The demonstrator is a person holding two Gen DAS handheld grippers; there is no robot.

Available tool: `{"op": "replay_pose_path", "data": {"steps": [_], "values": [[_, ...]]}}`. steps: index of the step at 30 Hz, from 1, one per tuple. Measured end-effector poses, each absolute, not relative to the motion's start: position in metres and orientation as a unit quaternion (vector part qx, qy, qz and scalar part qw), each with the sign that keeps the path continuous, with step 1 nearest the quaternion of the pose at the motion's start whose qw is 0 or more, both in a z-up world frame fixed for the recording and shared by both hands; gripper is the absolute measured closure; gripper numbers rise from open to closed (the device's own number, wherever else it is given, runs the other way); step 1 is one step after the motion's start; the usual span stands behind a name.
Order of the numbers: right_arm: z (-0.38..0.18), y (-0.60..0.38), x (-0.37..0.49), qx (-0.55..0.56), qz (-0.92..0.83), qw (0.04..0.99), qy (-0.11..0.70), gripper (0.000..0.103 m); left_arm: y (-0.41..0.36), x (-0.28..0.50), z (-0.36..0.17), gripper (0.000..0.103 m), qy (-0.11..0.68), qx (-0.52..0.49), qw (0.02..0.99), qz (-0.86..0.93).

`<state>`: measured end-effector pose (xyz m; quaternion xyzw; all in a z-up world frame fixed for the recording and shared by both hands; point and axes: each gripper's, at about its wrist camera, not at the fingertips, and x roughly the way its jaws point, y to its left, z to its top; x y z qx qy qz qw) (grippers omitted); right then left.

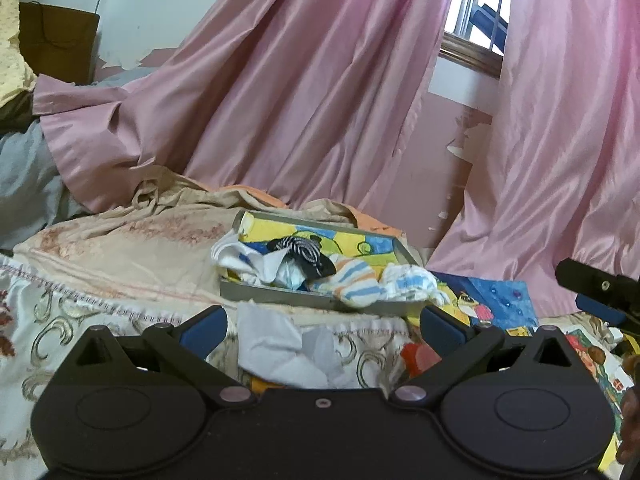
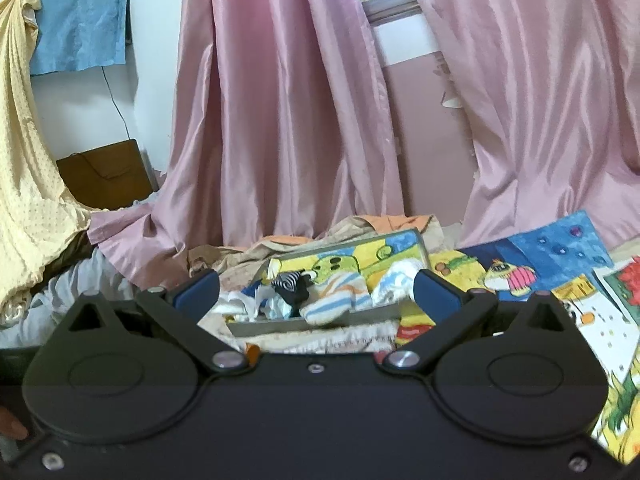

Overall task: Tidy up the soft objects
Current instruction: 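Withdraw both grippers from the tray back toward the pile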

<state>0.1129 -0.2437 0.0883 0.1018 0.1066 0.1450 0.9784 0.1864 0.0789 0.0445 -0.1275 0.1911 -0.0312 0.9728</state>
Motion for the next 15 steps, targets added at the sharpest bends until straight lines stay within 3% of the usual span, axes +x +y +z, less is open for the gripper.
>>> {"op": "replay_pose_path", "data": {"steps": [15], "values": [[0.033,-0.21,0.038,0.086,0.147,0.977,0.128,0.0,0.068,0.129,0.026,0.001,0.227,-0.123,0.966,0.002]]}}
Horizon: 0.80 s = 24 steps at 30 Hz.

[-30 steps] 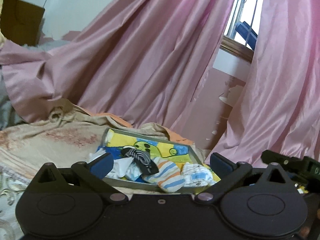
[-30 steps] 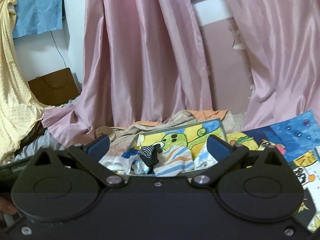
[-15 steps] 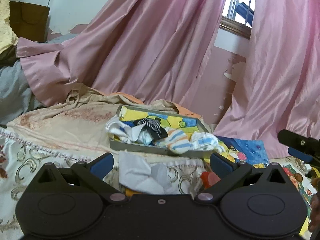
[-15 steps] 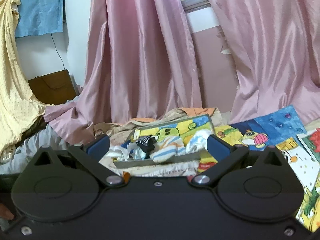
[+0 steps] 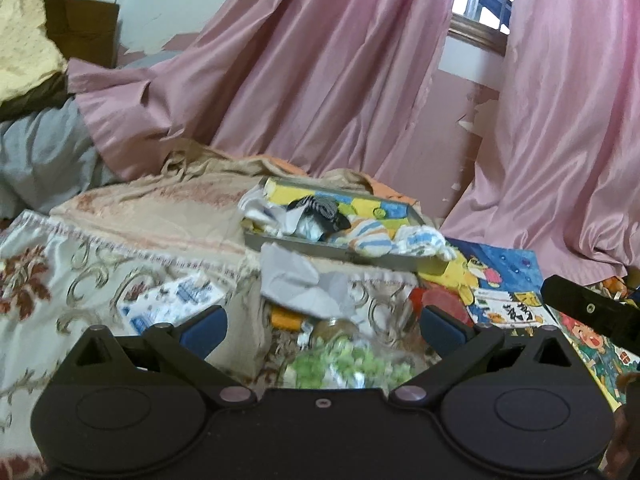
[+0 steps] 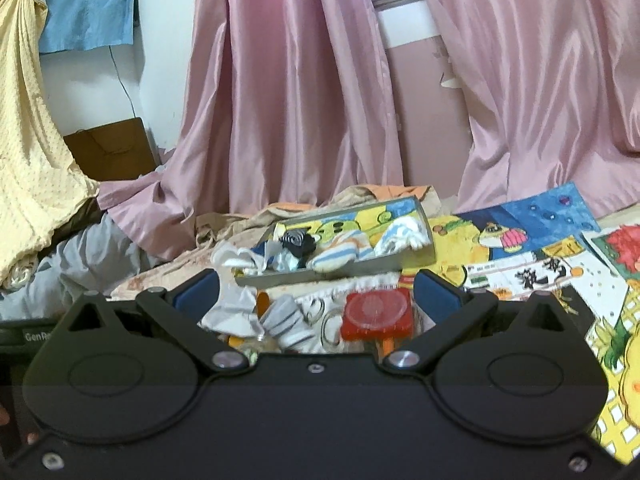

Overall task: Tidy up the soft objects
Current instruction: 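Withdraw both grippers from the tray back toward the pile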

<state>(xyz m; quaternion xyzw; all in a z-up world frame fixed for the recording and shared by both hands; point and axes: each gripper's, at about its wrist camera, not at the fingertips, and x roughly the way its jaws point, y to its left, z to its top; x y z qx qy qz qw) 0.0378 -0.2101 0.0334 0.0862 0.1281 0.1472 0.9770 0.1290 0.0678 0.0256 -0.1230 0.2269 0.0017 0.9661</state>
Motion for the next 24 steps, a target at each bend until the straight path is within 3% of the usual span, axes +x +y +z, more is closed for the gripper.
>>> {"op": "replay_pose_path", "data": {"steps": [24], "values": [[-0.027,-0.188,0.012,0.047,0.163,0.967,0.189,0.0,0.074,0.083,0.013,0.001,0.281,-0.135,0.947,0.08]]}}
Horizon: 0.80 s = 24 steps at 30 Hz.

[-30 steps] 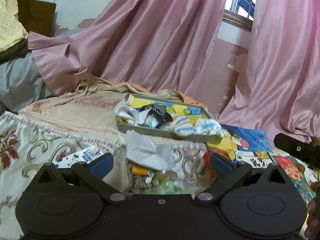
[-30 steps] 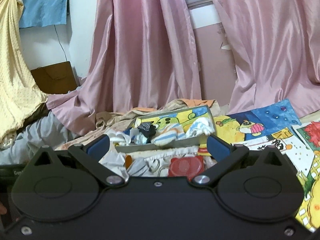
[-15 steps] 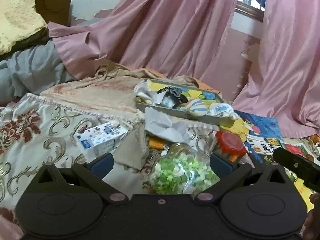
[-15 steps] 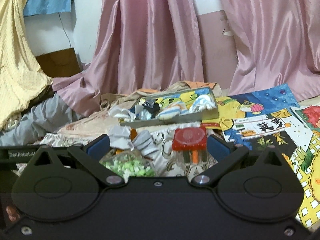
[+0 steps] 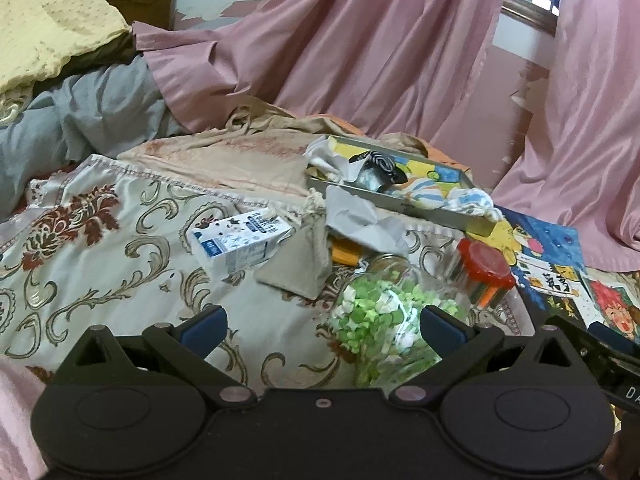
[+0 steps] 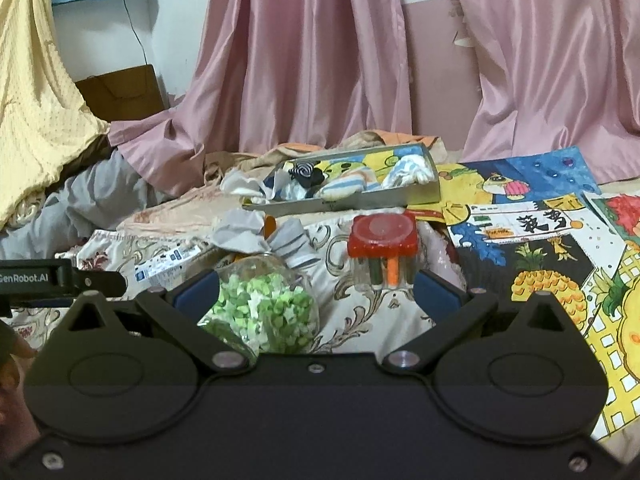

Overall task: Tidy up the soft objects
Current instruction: 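Withdraw both grippers from the tray back toward the pile, then move both open grippers toward the beige drawstring pouch and white tissue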

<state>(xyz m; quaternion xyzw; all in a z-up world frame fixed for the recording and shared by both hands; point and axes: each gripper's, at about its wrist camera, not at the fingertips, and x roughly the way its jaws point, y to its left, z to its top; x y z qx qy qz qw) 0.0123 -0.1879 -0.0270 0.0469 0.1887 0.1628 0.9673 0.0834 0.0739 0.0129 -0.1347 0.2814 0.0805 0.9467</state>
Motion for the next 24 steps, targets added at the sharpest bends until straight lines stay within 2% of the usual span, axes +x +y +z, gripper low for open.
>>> {"op": "replay_pose_path", "data": {"steps": [24], "values": [[-0.041,-0.161,0.033,0.0,0.214,0.949,0.23,0.0,0.088,0.092,0.001,0.001,0.343,-0.152,0.914,0.152]]}}
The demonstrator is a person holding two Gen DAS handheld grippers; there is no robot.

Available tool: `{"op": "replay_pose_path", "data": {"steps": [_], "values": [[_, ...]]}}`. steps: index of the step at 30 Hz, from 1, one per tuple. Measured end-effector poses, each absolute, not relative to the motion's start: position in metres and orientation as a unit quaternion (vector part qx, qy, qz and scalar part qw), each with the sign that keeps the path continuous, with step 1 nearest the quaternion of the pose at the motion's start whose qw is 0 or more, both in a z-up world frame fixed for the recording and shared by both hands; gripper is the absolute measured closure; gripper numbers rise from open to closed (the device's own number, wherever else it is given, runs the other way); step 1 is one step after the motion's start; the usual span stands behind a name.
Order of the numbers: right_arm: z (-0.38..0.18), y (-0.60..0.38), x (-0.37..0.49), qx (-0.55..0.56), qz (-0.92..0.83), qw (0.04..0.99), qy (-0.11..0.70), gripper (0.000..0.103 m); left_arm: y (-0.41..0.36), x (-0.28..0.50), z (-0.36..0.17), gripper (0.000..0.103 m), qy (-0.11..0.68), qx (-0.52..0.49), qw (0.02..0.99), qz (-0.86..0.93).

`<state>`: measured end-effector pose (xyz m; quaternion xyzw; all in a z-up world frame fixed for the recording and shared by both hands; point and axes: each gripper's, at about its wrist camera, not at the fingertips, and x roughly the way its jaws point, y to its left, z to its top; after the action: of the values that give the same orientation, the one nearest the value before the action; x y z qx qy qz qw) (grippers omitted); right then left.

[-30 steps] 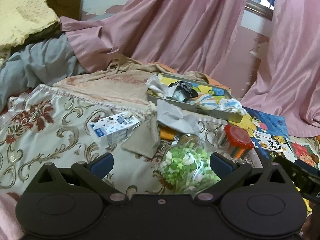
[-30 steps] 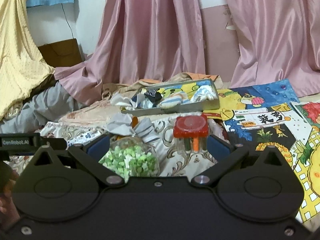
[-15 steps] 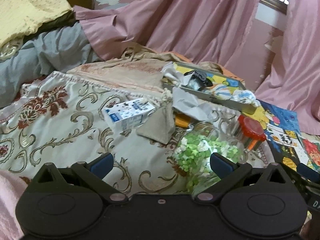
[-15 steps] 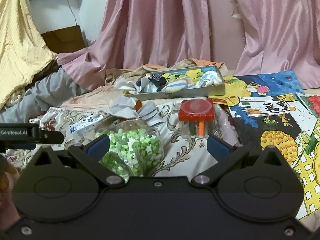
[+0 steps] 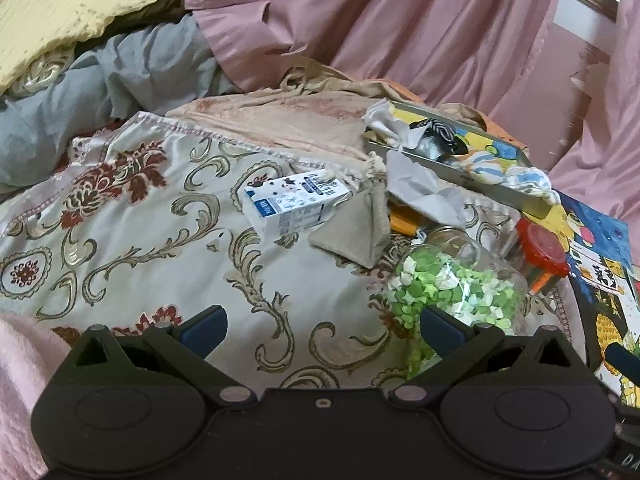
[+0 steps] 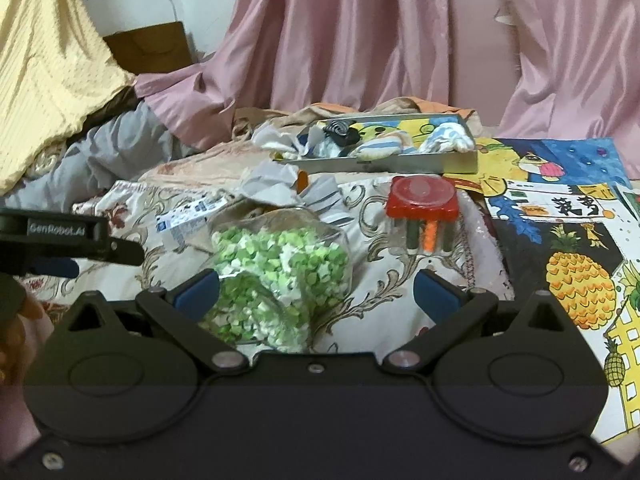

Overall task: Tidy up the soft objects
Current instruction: 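Move both open grippers toward the beige drawstring pouch and white tissue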

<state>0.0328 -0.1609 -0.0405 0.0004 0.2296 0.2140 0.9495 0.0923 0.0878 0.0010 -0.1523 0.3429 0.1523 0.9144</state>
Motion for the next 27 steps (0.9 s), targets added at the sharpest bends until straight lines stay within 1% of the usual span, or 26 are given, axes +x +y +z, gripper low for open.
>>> {"op": "replay_pose_path", "data": {"steps": [13,27], "values": [[-0.045,-0.159,0.04,0.01,0.223,0.945,0.24,0.0,0.089,0.094,0.0,0.001,0.347,-0.157,0.912,0.154],[-0.043,-0.158,0.043,0.024,0.222,0.947,0.233,0.0,0.091,0.099,0.0,0.001,0.344,-0.168,0.911,0.153]]}}
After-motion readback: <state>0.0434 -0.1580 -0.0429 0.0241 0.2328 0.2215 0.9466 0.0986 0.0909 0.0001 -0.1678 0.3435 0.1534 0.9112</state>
